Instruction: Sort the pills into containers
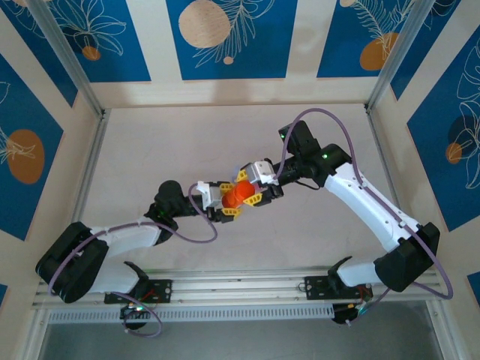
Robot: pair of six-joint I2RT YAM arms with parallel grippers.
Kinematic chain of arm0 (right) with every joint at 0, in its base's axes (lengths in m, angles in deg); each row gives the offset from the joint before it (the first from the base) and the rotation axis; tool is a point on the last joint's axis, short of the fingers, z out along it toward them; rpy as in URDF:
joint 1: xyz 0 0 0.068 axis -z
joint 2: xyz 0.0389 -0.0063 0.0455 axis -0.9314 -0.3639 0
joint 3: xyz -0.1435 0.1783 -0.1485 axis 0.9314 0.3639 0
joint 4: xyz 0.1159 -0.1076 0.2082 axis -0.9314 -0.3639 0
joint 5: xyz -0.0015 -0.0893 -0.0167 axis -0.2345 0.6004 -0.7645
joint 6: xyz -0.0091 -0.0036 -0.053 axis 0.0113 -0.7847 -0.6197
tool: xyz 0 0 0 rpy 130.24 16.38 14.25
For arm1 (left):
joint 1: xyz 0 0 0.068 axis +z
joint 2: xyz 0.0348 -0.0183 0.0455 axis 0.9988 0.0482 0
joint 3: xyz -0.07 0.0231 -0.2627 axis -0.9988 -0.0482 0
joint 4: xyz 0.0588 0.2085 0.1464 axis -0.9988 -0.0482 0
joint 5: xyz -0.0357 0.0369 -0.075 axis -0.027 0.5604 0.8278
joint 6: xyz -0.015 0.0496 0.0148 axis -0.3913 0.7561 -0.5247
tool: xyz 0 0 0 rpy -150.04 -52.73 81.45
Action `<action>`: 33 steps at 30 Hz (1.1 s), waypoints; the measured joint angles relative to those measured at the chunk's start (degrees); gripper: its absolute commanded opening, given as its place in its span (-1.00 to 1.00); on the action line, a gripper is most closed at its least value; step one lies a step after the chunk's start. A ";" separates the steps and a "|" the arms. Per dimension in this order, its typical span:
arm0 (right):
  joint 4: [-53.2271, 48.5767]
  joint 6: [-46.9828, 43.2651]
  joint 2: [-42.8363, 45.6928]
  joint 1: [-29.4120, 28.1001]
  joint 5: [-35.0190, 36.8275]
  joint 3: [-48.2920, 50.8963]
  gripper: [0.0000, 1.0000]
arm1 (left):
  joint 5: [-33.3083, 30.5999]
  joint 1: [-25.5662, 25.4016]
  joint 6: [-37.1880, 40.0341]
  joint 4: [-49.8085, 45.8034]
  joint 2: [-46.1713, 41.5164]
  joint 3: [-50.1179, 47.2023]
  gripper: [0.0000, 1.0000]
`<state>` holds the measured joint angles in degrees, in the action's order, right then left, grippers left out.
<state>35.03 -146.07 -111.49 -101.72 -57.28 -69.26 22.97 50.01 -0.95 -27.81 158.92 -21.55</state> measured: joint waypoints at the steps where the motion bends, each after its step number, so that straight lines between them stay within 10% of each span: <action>1: -0.07 0.13 -0.02 0.00 0.09 0.00 -0.07 | 0.04 0.00 -0.02 -0.33 0.00 0.00 -1.00; 12: 3.69 7.19 0.66 -0.87 2.27 1.53 -0.31 | -1.99 0.11 0.66 -4.68 -2.34 -0.02 -1.00; 33: 24.02 74.66 0.61 -6.80 31.76 6.58 -0.48 | -22.77 0.20 4.11 -5.60 -2.91 -1.66 -1.00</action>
<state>59.05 -71.40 -110.88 -108.52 -25.53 -62.68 0.19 50.20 3.16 -33.41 156.01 -23.21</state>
